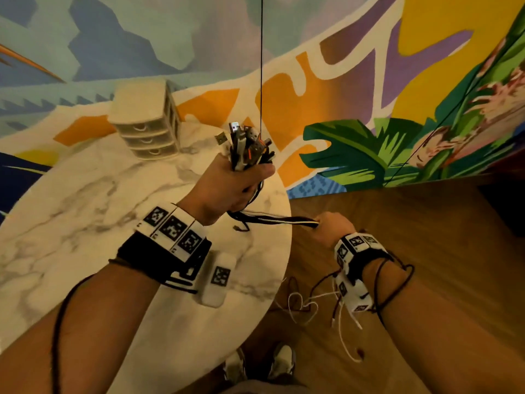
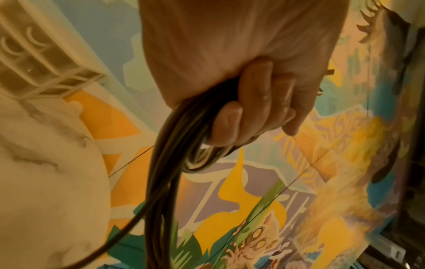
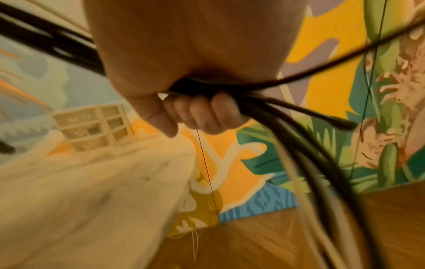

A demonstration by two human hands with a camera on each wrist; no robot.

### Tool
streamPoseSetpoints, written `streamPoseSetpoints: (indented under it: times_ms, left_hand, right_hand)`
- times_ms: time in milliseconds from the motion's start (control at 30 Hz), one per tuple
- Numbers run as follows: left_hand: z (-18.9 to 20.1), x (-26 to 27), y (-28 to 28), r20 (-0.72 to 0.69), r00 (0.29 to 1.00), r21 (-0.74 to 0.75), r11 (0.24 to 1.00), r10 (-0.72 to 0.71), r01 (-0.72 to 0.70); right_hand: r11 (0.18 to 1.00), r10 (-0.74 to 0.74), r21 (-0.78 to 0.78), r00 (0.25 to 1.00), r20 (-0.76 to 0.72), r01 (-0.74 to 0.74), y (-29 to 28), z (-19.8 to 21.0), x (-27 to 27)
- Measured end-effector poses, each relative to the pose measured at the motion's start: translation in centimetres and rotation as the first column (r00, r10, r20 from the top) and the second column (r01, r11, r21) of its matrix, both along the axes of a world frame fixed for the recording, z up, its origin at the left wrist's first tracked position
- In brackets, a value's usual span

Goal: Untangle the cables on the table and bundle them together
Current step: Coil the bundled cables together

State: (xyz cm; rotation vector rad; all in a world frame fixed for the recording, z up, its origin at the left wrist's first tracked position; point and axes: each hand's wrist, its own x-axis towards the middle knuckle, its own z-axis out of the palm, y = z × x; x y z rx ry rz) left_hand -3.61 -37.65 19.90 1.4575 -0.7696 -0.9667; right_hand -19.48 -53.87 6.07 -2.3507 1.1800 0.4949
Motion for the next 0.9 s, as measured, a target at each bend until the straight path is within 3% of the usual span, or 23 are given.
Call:
streamPoseSetpoints:
  times_ms: [100,333,500,633,767,833,900]
  left_hand:
    - [0.0,1.1,0.4,0.039,0.999,-0.007,0.999,0.037,-0.036]
    - [0.8,2.4,0.5,0.043,0.990,-0.130,0.983,0.132,-0.125]
    - [0.8,1.7,0.2,0.131,0.981,-0.122,0.984,0.143,-0.128]
    - [0.2,0.9,0.0,0.114,0.975,-0.122,0.977,0.189,-0.175]
    - [-0.8,0.0,-1.0,0.018,0.970,-0.177,0.956,0.242,-0.235]
    - [-1.6,-0.5,-1.7,-0.065,0.962,-0.197,0.942,0.265,-0.273]
    - [-2.4,-1.1,-2.4,-0.126,0.945,-0.197,0.926,0.301,-0.321]
  right_hand:
    - [0.996,-0.032,0.082,0.993,-0.117,0.042,-0.5,-2.2,-2.8]
    - [0.978,-0.204,0.042,0.979,0.019,0.203,-4.1,-4.5,-6.5]
    - [0.963,-0.230,0.129,0.971,-0.070,0.237,-3.1,-6.8,-7.9]
    - [0.980,-0.180,0.060,0.975,-0.129,0.189,-3.5,-7.4,-8.5]
    - [0.993,-0.042,0.105,0.984,-0.174,0.061,-2.9,-8.4,-8.6]
    - [0.997,0.003,0.079,0.995,-0.104,0.005,-2.4,-9.0,-7.5]
    - [0.999,0.040,0.018,0.998,0.057,-0.041,-1.6,-9.1,-5.2]
